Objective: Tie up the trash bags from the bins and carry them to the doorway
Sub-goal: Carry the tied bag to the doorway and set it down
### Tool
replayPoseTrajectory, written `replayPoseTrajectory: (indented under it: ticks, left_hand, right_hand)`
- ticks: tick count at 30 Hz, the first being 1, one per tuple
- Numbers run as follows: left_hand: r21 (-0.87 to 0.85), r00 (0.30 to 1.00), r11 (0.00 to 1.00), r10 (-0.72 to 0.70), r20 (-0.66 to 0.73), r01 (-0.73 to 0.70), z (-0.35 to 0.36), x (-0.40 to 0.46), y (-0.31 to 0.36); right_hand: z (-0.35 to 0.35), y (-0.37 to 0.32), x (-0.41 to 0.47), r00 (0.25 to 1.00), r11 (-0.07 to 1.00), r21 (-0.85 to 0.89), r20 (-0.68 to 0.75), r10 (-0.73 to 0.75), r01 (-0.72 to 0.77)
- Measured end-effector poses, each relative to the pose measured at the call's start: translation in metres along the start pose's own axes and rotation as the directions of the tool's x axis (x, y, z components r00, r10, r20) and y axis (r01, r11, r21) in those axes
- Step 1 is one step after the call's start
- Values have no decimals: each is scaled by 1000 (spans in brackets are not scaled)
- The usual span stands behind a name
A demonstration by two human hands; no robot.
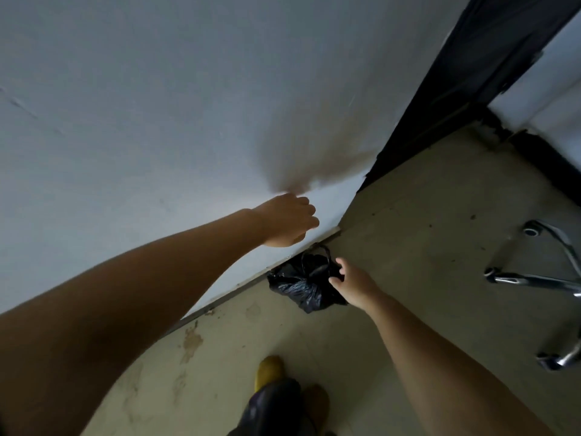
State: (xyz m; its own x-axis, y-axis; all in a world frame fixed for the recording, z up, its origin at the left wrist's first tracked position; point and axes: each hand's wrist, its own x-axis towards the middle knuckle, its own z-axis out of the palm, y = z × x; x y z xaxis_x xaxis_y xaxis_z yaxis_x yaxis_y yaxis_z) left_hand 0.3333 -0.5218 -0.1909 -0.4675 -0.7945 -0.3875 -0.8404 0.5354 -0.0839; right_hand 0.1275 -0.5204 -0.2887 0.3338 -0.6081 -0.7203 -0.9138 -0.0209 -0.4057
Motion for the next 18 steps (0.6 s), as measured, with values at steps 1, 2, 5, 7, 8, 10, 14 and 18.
replayPoseTrajectory:
  ticks: [1,2,5,7,8,10,14,18]
  left_hand:
    - [-56,999,998,-37,30,39,-15,-6,3]
    - [-107,996,991,-72,59,78,-30,-12,7]
    - [-263,976,944,-168,136,199,-72,-37,17]
    - [-357,957,891,-232,173,280,-97,-58,25]
    - [-399,947,861,-263,182,316,-107,-70,29]
    - [-471,928,800,-325,183,373,-123,-94,36]
    - [-568,862,660,-462,209,491,-137,-147,58]
    - [-660,741,437,-609,282,610,-122,-207,93]
  right_hand:
    - [-17,-9,-16,1000,999,-31,0,-8,8]
    - [-33,-18,-33,1000,998,-60,1,-19,19]
    - [-79,-51,-84,999,990,-135,12,-40,41]
    - [-102,-73,-116,998,978,-202,26,-54,58]
    - [-111,-84,-131,997,966,-247,35,-63,70]
    - [-123,-104,-158,995,936,-339,53,-81,94]
    - [-124,-136,-196,983,843,-504,95,-160,186]
    - [-101,-166,-220,946,715,-619,207,-251,325]
